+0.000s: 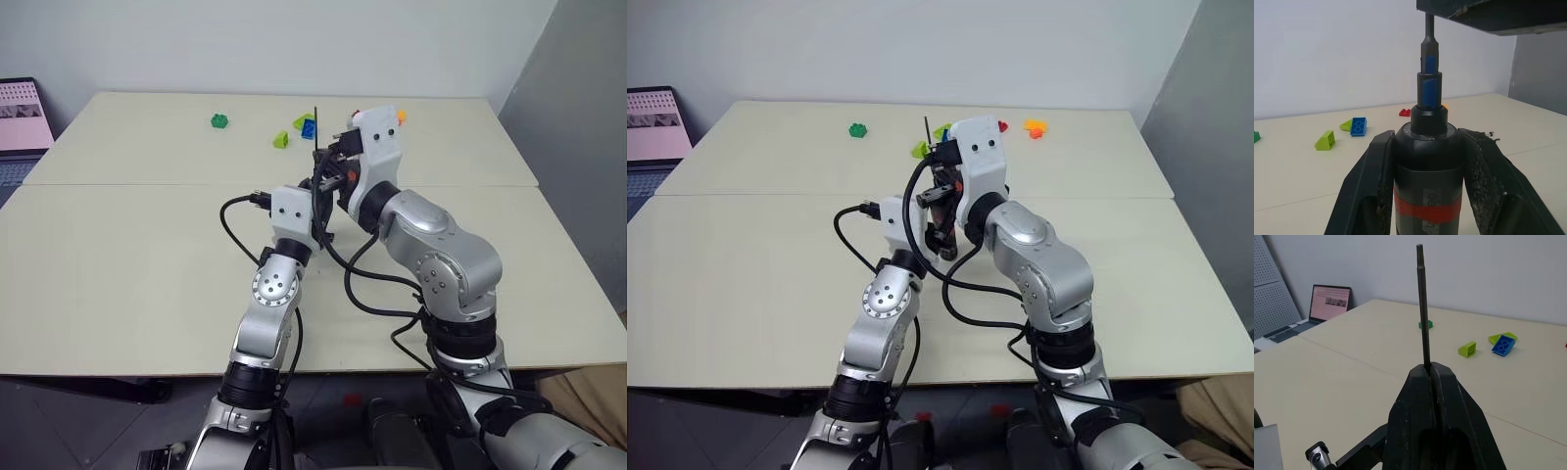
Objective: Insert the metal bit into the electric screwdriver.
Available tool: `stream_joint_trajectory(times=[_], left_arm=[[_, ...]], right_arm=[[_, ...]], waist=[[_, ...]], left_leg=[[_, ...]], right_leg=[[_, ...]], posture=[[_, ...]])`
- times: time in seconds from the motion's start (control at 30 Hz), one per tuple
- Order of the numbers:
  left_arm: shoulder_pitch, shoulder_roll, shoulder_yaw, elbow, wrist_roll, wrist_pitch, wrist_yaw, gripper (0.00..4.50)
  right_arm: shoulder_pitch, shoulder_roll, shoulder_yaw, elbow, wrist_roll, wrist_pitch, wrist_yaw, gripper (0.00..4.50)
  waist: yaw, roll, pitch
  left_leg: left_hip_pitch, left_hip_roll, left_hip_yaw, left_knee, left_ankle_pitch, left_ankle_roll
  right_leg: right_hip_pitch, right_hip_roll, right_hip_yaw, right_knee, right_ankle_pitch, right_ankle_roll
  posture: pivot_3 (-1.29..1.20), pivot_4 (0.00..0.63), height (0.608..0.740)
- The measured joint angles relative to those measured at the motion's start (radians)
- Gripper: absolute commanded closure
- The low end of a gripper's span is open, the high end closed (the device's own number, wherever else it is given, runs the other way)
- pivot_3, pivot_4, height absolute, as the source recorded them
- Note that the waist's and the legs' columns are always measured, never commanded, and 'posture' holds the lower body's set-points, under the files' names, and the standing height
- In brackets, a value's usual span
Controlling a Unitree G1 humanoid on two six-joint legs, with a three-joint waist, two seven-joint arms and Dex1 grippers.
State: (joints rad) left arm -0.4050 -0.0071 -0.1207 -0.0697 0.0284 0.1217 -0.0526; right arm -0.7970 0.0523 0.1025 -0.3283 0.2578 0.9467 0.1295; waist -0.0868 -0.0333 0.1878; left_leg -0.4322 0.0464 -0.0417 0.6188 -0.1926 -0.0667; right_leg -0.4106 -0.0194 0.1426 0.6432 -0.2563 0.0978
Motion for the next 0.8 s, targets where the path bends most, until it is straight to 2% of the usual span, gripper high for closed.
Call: stream_joint_trajectory(times=[0.1,0.27,0.4,0.5,0.53,0.67,0.8], left_arm=[[0.0,0.0,0.0,0.0,0.0,-0.001,-0.001,2.87],[-0.001,0.0,0.0,0.0,0.0,-0.001,-0.002,2.87],[-0.002,0.001,0.0,0.0,-0.001,-0.001,-0.003,2.87],[-0.002,0.002,0.001,0.001,-0.002,-0.001,-0.004,2.87],[-0.004,0.002,0.001,0.002,-0.003,-0.002,-0.005,2.87],[-0.017,0.007,0.003,0.011,-0.012,-0.001,-0.024,2.87],[-0.076,0.064,0.0,0.057,-0.015,0.005,-0.082,2.87]], right_arm=[[0.001,-0.014,-0.001,0.001,0.001,-0.008,0.017,4.5],[0.004,-0.039,-0.009,0.001,0.018,-0.037,0.048,3.3],[0.003,-0.057,-0.04,-0.001,0.043,-0.045,0.068,2.14],[0.003,-0.078,-0.071,-0.01,0.071,-0.046,0.083,1.56],[0.003,-0.085,-0.082,-0.018,0.083,-0.043,0.09,1.23],[0.005,-0.16,-0.119,-0.056,0.154,-0.027,0.155,0.26],[0.03,-0.305,-0.157,-0.083,0.187,-0.027,0.227,0.2]], waist=[[0.0,0.0,0.0],[0.0,0.0,0.0],[0.0,0.0,0.0],[0.0,0.0,0.0],[0.0,0.0,0.0],[0.001,0.0,0.0],[0.002,-0.001,0.001]], left_leg=[[0.0,0.0,0.0,0.0,0.0,0.0],[0.0,0.0,0.0,-0.001,0.0,0.0],[0.0,0.0,0.0,-0.001,0.0,0.0],[0.0,0.0,0.0,-0.001,0.0,0.0],[0.0,0.0,0.0,-0.001,0.0,0.0],[0.0,0.0,0.0,-0.001,0.0,0.0],[-0.001,0.0,0.0,-0.001,0.0,0.0]], right_leg=[[0.0,0.0,0.0,0.0,0.0,0.0],[0.0,0.0,0.0,0.0,0.0,0.0],[0.0,0.0,0.0,0.0,0.0,0.0],[0.0,0.0,0.0,0.0,0.0,0.0],[0.0,0.0,0.0,0.0,0.0,0.0],[0.0,0.0,0.0,-0.001,0.0,0.0],[-0.001,0.0,0.0,-0.001,0.0,0.0]], posture=[[0.0,0.15,0.74],[0.0,0.15,0.74],[0.0,0.15,0.74],[0.0,0.15,0.74],[0.0,0.15,0.74],[0.0,0.15,0.74],[0.0,0.15,0.74]])
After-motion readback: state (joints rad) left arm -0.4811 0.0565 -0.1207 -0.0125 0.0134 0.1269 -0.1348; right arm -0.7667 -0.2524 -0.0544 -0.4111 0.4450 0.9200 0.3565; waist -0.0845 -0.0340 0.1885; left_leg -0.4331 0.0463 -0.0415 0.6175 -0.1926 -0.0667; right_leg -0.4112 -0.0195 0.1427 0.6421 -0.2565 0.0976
